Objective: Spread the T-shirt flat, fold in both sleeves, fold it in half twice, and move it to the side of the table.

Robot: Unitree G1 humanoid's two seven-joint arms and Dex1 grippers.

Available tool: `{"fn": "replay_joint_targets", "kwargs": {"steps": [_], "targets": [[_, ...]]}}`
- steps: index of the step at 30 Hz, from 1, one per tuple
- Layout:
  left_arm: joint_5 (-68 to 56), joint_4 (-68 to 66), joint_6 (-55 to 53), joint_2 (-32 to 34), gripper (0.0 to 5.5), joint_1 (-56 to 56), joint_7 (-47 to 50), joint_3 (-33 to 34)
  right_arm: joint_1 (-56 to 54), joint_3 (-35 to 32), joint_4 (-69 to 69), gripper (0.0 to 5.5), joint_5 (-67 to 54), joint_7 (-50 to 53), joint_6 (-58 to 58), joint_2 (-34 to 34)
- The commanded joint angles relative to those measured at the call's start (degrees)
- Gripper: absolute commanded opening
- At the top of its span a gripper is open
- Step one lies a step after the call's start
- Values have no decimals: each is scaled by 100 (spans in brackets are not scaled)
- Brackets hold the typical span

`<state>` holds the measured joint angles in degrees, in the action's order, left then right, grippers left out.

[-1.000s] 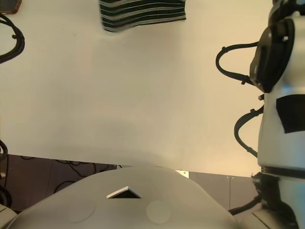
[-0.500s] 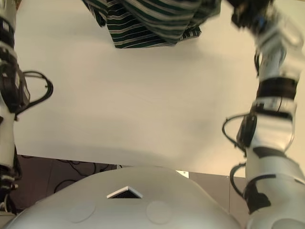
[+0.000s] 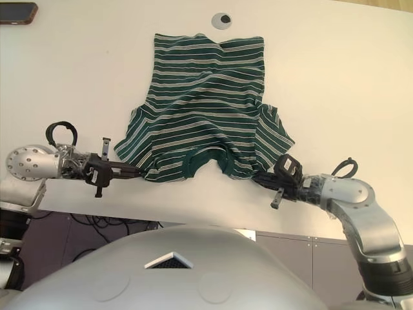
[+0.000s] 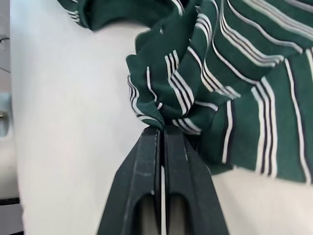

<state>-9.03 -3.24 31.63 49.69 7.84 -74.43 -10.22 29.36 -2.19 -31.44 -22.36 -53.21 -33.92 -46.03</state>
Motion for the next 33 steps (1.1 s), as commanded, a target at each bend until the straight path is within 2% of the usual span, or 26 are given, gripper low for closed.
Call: {"fn": "replay_joint_targets", "kwargs": {"steps": [1, 3, 5, 7, 8, 11, 13, 20, 24, 29, 33], "targets": [[-97, -198, -109, 239, 57, 154, -27, 123, 172, -254, -39, 65, -343, -363, 33, -218], [-267, -240, -269, 400, 92, 225, -218, 151, 327, -639, -271, 102, -1163, -814, -344, -265], [-1359, 108, -2249, 692, 125, 241, -387, 382, 370, -1109, -415, 137, -2118, -1158, -794, -343], [-2838, 102, -4617, 1016, 164, 62, -542, 812, 95, -1405, -248, 179, -2623, -992, -1020, -213], [-3147, -99, -5226, 1085, 184, 50, -535, 1011, -53, -1467, -138, 201, -2688, -826, -1041, -119], [-3151, -868, -6377, 999, 211, -202, 19, 1211, -128, -1526, -26, 258, -2628, -457, -943, 74], [-3114, -1254, -7119, 889, 211, -441, 367, 1200, -142, -1518, 39, 258, -2552, -297, -886, 109], [-2841, -812, -8112, 289, 211, -574, 1076, 949, -612, -1245, 215, 258, -2421, 5, -878, 126], [-2708, -889, -8152, -47, 153, -692, 1224, 901, -793, -1172, 240, 262, -2462, 126, -1010, 69], [-2499, -1015, -8027, -69, 53, -660, 1161, 889, -945, -1140, 279, 262, -2482, 236, -1079, 77], [-2299, -1152, -7788, -83, 2, -691, 1094, 818, -993, -1159, 260, 262, -2534, 328, -1107, 135]]}}
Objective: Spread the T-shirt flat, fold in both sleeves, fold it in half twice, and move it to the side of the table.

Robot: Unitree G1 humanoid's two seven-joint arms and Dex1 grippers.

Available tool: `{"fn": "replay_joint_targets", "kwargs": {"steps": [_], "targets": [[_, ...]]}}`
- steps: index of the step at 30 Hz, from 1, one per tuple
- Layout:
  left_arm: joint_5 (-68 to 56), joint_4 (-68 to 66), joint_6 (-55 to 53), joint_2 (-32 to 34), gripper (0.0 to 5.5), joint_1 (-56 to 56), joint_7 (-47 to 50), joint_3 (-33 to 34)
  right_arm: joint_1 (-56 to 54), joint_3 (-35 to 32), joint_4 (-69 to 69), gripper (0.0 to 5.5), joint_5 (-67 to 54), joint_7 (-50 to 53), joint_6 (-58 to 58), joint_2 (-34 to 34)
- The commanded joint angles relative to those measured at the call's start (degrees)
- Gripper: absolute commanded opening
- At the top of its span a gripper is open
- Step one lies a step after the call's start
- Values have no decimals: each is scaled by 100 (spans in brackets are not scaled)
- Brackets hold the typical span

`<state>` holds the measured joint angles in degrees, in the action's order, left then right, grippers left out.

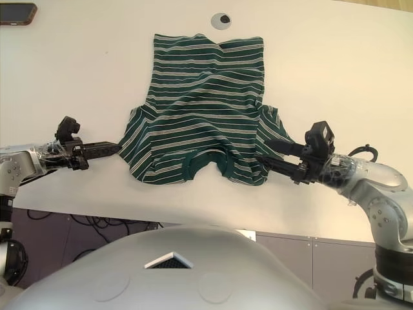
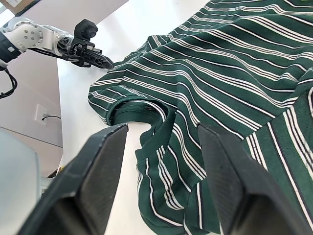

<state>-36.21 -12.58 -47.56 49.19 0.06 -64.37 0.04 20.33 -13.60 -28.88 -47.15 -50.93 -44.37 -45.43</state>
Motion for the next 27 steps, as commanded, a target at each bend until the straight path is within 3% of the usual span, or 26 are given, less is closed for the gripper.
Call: {"fn": "replay_joint_targets", "kwargs": {"steps": [1, 5, 8, 12, 16, 23, 27], "targets": [[500, -309, 247, -53, 2, 64, 65, -244, -113, -20, 14, 262, -54, 123, -60, 85], [721, -859, 816, -39, 2, -256, -144, -194, -214, -77, 37, 262, -145, 239, -86, 143], [1013, -2032, 1224, 147, 2, -1000, -391, -138, -248, -79, 41, 262, -198, 317, -89, 179], [1301, -2628, 1502, 391, 2, -1485, -1193, -239, -398, -89, 97, 262, -281, 448, -130, 297], [594, -1103, 575, 594, 2, -1616, -2079, -62, -450, -5, 63, 262, -333, 516, -151, 354], [-130, 585, -306, 239, 2, -1714, -1604, 236, -769, 94, 189, 262, -374, 533, -172, 334], [-142, 1206, -357, -427, 2, -1460, -953, -61, -928, 57, 287, 262, -445, 540, -240, 288]]}}
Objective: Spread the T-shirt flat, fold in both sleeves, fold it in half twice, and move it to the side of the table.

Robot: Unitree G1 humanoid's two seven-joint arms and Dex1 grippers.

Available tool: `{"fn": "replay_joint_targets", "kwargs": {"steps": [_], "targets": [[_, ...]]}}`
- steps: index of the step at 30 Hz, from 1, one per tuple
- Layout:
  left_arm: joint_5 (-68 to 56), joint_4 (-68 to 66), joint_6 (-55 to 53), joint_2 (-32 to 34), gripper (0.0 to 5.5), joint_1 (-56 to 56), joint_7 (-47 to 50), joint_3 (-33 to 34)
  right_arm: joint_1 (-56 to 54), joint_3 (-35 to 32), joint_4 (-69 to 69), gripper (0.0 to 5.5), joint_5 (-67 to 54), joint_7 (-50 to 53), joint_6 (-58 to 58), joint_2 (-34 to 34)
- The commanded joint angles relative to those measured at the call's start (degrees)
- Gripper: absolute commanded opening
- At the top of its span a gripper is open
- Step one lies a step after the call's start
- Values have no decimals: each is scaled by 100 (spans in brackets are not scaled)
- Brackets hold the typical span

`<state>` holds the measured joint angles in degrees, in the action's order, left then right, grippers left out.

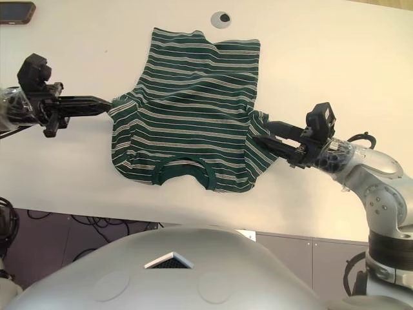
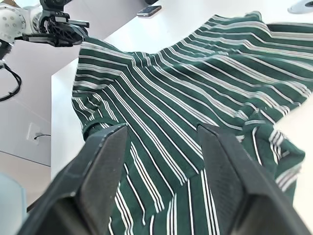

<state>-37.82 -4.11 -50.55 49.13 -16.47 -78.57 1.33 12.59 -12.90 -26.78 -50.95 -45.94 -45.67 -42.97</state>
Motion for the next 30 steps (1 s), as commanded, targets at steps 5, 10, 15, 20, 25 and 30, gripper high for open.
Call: {"fn": "replay_joint_targets", "kwargs": {"steps": [5, 10, 15, 20, 25, 30], "targets": [[210, 572, 93, -1148, 2, 460, 1311, -433, -185, -92, 142, 262, -132, 123, -194, 20], [585, 676, 285, -1441, 61, 543, 2101, -548, -206, -781, 621, 262, -764, 728, -878, 6], [589, 958, 195, -1365, 142, 797, 2269, -582, 396, -826, 852, 328, -305, 398, -1206, -726], [411, 1029, 249, -1533, 186, 599, 2588, -168, 515, -534, 1262, 361, 233, 694, -1504, -731], [543, 854, 389, -1479, 189, 431, 2651, -139, 405, -632, 1457, 347, 28, 1235, -1872, 43], [631, 790, 462, -1446, 189, 382, 2607, -211, 434, -648, 1271, 256, -158, 1519, -2080, 501]]}}
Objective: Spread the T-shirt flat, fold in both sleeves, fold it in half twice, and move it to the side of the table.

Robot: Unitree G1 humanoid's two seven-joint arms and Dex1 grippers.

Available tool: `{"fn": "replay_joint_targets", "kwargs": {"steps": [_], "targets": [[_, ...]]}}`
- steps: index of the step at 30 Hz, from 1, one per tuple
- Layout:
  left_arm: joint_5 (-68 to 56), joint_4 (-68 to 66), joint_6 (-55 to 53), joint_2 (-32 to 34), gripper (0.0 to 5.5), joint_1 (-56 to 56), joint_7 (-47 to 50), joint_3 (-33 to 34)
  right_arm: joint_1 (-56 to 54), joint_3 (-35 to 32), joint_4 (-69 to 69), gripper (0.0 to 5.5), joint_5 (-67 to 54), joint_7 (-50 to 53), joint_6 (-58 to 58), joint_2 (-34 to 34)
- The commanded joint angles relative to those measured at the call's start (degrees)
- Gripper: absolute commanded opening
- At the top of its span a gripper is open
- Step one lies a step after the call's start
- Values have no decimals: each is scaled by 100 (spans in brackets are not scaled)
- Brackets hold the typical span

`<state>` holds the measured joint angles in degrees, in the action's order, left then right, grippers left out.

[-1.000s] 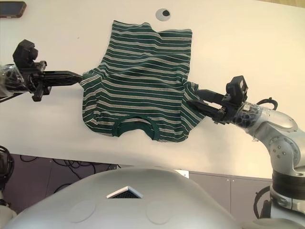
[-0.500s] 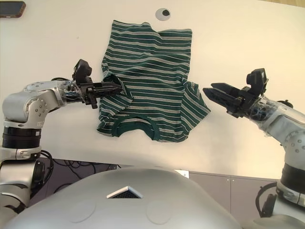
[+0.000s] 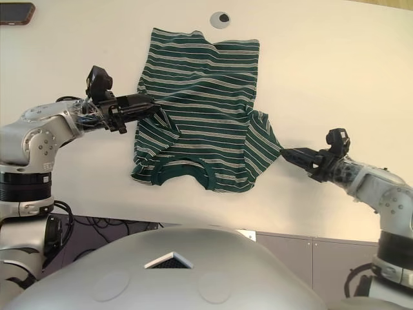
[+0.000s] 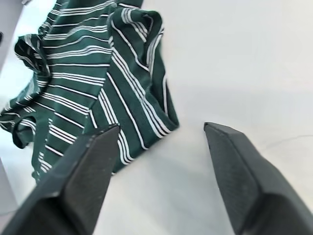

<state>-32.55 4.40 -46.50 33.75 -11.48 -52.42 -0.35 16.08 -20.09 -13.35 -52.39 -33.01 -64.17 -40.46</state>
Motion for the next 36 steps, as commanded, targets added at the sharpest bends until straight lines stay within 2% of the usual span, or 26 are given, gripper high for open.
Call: {"fn": "replay_joint_targets", "kwargs": {"steps": [1, 13, 17, 21, 26, 30, 35, 36], "targets": [[121, -73, 75, 100, 189, -127, -13, -46, 75, 88, -82, 236, -5, 253, -242, 276], [355, -291, 302, 112, 189, -158, -73, -130, -110, -92, -35, 5, -307, 224, -167, 558], [483, -396, 445, 147, 189, -172, -121, -169, -64, 110, -870, 2, -649, 28, -237, 517], [543, -462, 496, 128, 189, -220, -180, -219, -332, 665, -1390, 2, -644, 251, -224, 632], [593, -556, 525, 109, 189, -330, -227, -247, -831, 1364, -1181, 2, -263, 615, -98, 943], [610, -618, 543, 103, 189, -409, -275, -269, -1347, 1952, -750, 2, 164, 984, -26, 1492], [634, -690, 619, 144, 189, -434, -311, -220, -1493, 2060, -630, 2, 255, 1004, 3, 1710], [654, -680, 670, 166, 189, -406, -321, -207, -1503, 2038, -609, 24, 249, 1010, 1, 1721]]}}
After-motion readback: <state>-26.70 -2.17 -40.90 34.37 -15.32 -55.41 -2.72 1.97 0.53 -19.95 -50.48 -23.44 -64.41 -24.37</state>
